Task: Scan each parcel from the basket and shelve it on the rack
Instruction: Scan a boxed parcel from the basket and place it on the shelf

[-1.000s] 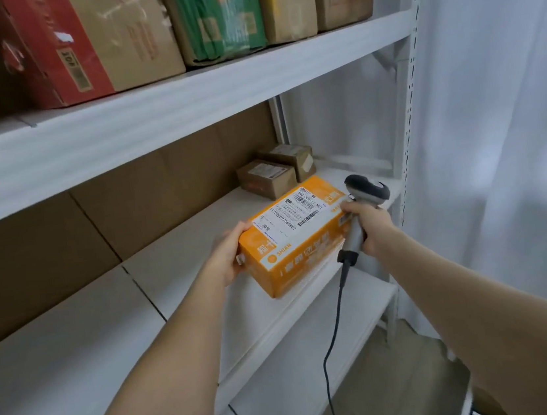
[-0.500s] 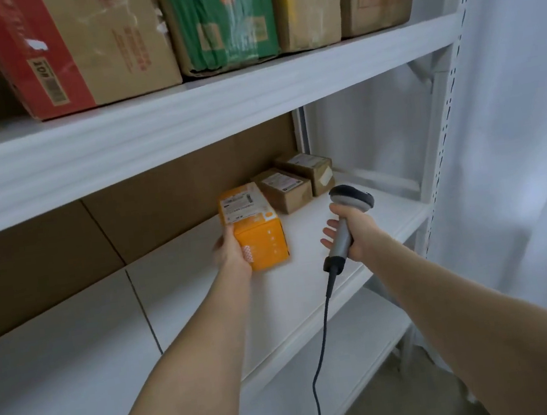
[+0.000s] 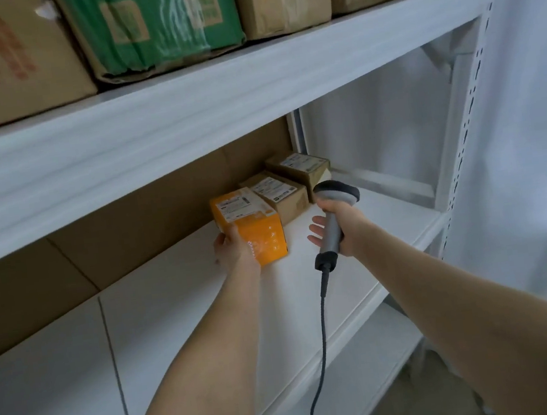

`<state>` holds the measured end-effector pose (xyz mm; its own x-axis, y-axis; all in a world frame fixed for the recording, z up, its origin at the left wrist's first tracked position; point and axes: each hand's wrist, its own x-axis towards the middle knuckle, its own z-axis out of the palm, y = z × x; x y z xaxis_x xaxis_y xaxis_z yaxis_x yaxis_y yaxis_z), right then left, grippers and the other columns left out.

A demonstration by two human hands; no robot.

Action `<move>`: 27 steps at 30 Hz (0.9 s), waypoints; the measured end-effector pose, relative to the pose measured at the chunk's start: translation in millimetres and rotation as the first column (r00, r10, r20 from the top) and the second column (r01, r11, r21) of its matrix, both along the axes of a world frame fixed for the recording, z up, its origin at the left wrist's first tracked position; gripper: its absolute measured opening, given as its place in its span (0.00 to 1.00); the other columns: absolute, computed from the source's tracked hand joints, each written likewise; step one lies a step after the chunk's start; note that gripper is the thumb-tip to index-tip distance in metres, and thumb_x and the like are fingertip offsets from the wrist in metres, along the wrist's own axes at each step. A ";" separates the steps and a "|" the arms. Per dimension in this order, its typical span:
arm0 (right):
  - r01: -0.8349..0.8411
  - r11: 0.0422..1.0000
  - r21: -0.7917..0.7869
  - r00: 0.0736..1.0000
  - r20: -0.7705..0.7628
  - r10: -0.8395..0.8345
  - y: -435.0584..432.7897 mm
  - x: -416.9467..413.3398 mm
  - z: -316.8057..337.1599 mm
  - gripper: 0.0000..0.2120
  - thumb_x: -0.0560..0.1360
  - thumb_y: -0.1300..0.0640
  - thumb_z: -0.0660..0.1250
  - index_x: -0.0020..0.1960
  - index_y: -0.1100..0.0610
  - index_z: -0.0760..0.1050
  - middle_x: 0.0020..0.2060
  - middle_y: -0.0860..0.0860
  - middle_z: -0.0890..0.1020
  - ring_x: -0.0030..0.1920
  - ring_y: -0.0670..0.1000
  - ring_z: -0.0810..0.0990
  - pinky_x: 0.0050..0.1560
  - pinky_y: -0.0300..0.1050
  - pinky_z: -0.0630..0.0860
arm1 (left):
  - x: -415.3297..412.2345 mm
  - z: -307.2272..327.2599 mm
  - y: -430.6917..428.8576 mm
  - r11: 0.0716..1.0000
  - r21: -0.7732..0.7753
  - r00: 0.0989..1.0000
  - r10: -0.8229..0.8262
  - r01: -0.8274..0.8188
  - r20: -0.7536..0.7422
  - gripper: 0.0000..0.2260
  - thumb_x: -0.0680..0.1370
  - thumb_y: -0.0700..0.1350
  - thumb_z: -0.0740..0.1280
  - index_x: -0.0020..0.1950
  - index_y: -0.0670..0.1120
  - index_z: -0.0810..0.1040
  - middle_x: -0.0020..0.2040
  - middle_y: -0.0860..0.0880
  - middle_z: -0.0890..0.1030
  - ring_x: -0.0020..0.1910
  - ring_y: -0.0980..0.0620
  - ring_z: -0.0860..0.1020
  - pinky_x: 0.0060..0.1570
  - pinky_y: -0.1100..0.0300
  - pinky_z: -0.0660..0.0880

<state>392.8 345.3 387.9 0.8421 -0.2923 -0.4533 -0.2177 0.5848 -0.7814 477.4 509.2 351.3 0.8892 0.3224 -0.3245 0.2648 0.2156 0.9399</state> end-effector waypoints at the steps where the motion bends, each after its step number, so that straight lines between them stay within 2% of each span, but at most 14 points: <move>1: 0.002 1.000 0.004 1.000 -0.011 -0.002 -2.1 7.2 -2.5 0.19 0.76 0.55 0.70 0.64 0.59 0.70 0.57 0.58 0.79 0.57 0.59 0.79 0.43 0.53 0.81 | 7.9 -1.3 -3.7 1.000 0.007 1.000 -0.001 0.001 -0.013 0.22 0.78 0.56 0.63 0.69 0.48 0.71 0.67 0.42 0.73 0.60 0.41 0.76 0.58 0.47 0.74; 8: -0.024 1.000 0.006 0.997 -0.067 0.025 -10.4 45.1 -12.1 0.17 0.76 0.56 0.70 0.61 0.61 0.71 0.52 0.59 0.80 0.49 0.56 0.82 0.37 0.52 0.81 | 50.6 -1.1 -20.9 0.999 -0.034 0.999 -0.042 0.042 -0.012 0.23 0.79 0.56 0.62 0.70 0.45 0.70 0.66 0.40 0.74 0.59 0.40 0.76 0.57 0.47 0.76; 11: -0.034 0.999 0.013 0.998 -0.061 0.035 -13.5 53.5 -12.4 0.17 0.76 0.55 0.70 0.61 0.61 0.71 0.51 0.59 0.80 0.48 0.56 0.81 0.38 0.51 0.81 | 59.3 -3.5 -23.0 0.998 -0.026 0.998 -0.057 0.057 -0.013 0.22 0.80 0.55 0.62 0.70 0.45 0.69 0.65 0.40 0.74 0.60 0.40 0.76 0.58 0.46 0.75; 16: -0.033 0.999 0.028 0.998 -0.055 0.035 -15.0 56.5 -13.9 0.17 0.76 0.56 0.70 0.60 0.61 0.71 0.50 0.59 0.79 0.48 0.56 0.81 0.38 0.51 0.81 | 68.1 -1.1 -20.7 0.989 0.073 0.988 -0.125 0.132 -0.087 0.20 0.82 0.53 0.59 0.73 0.48 0.66 0.68 0.41 0.73 0.64 0.39 0.74 0.64 0.42 0.71; 18: -0.026 0.999 0.029 0.998 -0.050 0.028 -15.4 54.9 -13.5 0.17 0.76 0.56 0.71 0.60 0.61 0.71 0.51 0.59 0.79 0.48 0.56 0.81 0.38 0.51 0.81 | 68.3 4.1 -21.2 0.978 0.139 0.982 -0.142 0.158 -0.121 0.22 0.82 0.54 0.59 0.74 0.48 0.63 0.69 0.41 0.71 0.65 0.39 0.72 0.65 0.42 0.70; 20: -0.019 0.999 0.028 0.999 -0.041 0.020 -16.6 51.7 -11.9 0.17 0.76 0.56 0.70 0.60 0.61 0.70 0.51 0.59 0.79 0.50 0.56 0.81 0.39 0.51 0.81 | 67.3 11.0 -23.7 0.928 0.334 0.982 -0.120 0.164 -0.149 0.26 0.80 0.56 0.60 0.75 0.46 0.60 0.70 0.38 0.67 0.67 0.38 0.70 0.65 0.42 0.69; 23: -0.010 1.000 0.023 1.000 -0.026 0.011 -20.9 43.3 -6.8 0.14 0.76 0.55 0.70 0.57 0.61 0.71 0.51 0.58 0.80 0.50 0.56 0.81 0.39 0.50 0.81 | 64.9 24.9 -30.3 0.771 0.636 0.998 -0.054 0.027 0.024 0.26 0.79 0.50 0.64 0.74 0.44 0.61 0.71 0.38 0.65 0.68 0.39 0.67 0.66 0.45 0.67; 25: 0.004 1.000 0.029 1.000 -0.019 -0.003 -26.3 34.5 -3.3 0.13 0.76 0.55 0.71 0.54 0.61 0.71 0.49 0.58 0.80 0.47 0.55 0.82 0.40 0.50 0.82 | 62.7 34.2 -40.7 0.640 0.768 0.980 -0.139 -0.018 0.139 0.24 0.78 0.48 0.64 0.73 0.44 0.64 0.70 0.39 0.66 0.68 0.40 0.67 0.65 0.45 0.67; 27: 0.026 0.999 0.038 1.000 -0.013 -0.026 -33.4 22.9 -1.3 0.15 0.75 0.54 0.72 0.55 0.61 0.71 0.47 0.58 0.81 0.43 0.54 0.83 0.38 0.49 0.83 | 59.7 41.9 -57.9 0.597 0.801 0.952 -0.268 0.042 0.149 0.21 0.78 0.48 0.63 0.71 0.45 0.68 0.69 0.40 0.68 0.68 0.41 0.67 0.64 0.47 0.69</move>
<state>415.8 311.8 386.6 0.8285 -0.2961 -0.4752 -0.2118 0.6199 -0.7556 537.1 451.3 393.2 0.9585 0.1999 0.2034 -0.0243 -0.6534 0.7566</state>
